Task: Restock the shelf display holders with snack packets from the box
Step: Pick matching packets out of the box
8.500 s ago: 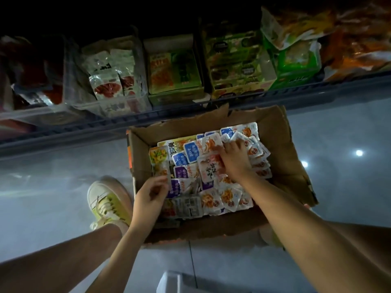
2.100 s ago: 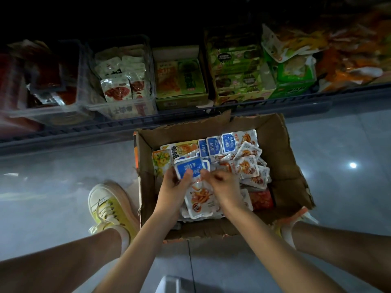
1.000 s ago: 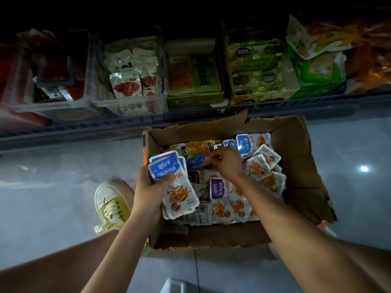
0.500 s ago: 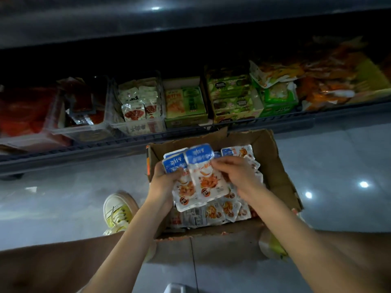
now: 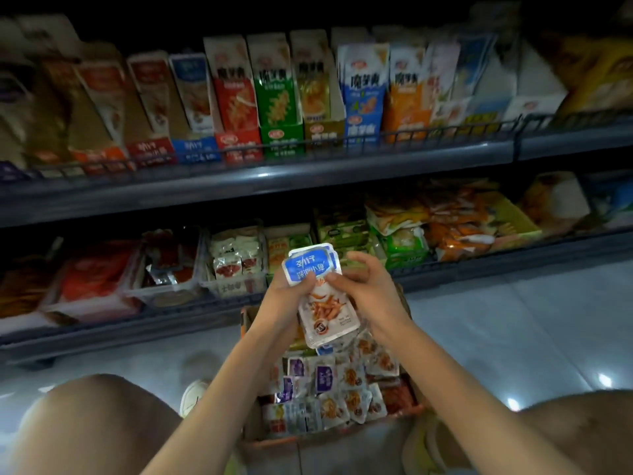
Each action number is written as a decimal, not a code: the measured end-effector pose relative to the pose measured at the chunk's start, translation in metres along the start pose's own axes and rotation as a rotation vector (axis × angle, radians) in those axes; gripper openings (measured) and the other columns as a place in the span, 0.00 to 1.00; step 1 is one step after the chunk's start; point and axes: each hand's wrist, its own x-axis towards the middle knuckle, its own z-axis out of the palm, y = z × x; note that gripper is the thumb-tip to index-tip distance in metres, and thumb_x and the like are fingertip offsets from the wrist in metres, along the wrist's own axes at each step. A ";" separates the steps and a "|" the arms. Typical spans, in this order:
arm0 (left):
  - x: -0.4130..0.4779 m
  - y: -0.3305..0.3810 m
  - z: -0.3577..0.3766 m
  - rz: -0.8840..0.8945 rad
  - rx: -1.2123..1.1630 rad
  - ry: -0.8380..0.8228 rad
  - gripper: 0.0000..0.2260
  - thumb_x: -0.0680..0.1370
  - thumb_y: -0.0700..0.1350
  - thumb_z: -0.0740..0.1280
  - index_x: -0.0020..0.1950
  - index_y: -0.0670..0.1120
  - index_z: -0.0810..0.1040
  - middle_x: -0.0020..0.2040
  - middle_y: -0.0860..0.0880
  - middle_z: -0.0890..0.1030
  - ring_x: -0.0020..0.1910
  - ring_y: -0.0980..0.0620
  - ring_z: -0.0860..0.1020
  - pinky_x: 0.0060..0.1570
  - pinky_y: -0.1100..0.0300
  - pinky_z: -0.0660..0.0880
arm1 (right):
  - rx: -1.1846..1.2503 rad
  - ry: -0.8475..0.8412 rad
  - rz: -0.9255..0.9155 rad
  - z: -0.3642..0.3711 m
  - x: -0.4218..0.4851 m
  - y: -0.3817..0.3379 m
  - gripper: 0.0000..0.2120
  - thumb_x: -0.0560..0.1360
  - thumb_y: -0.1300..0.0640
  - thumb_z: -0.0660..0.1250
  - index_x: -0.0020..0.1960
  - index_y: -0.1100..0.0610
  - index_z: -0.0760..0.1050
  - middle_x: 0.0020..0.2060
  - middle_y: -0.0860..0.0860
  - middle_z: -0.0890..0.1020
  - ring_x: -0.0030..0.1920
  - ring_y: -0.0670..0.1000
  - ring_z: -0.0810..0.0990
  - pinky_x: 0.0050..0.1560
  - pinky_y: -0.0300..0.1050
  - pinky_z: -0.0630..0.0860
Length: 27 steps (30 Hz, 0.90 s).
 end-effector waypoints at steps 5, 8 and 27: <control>-0.004 0.060 -0.003 0.182 0.115 0.024 0.16 0.77 0.40 0.67 0.65 0.44 0.72 0.55 0.43 0.82 0.52 0.43 0.81 0.55 0.45 0.77 | 0.036 -0.139 -0.114 0.019 0.001 -0.059 0.21 0.73 0.67 0.68 0.65 0.58 0.72 0.48 0.53 0.84 0.46 0.50 0.84 0.43 0.43 0.80; -0.002 0.096 -0.016 0.245 0.099 0.123 0.15 0.77 0.40 0.68 0.63 0.46 0.71 0.55 0.43 0.82 0.54 0.43 0.81 0.57 0.42 0.75 | 0.026 -0.173 -0.232 0.051 0.005 -0.086 0.17 0.74 0.68 0.67 0.61 0.58 0.76 0.50 0.53 0.84 0.49 0.50 0.84 0.48 0.43 0.80; 0.022 0.247 -0.214 0.502 0.229 0.473 0.13 0.75 0.45 0.71 0.59 0.48 0.77 0.51 0.48 0.84 0.48 0.50 0.83 0.50 0.49 0.79 | -0.006 -0.327 -0.448 0.307 0.071 -0.161 0.16 0.74 0.67 0.68 0.61 0.57 0.73 0.50 0.50 0.81 0.47 0.45 0.82 0.42 0.38 0.80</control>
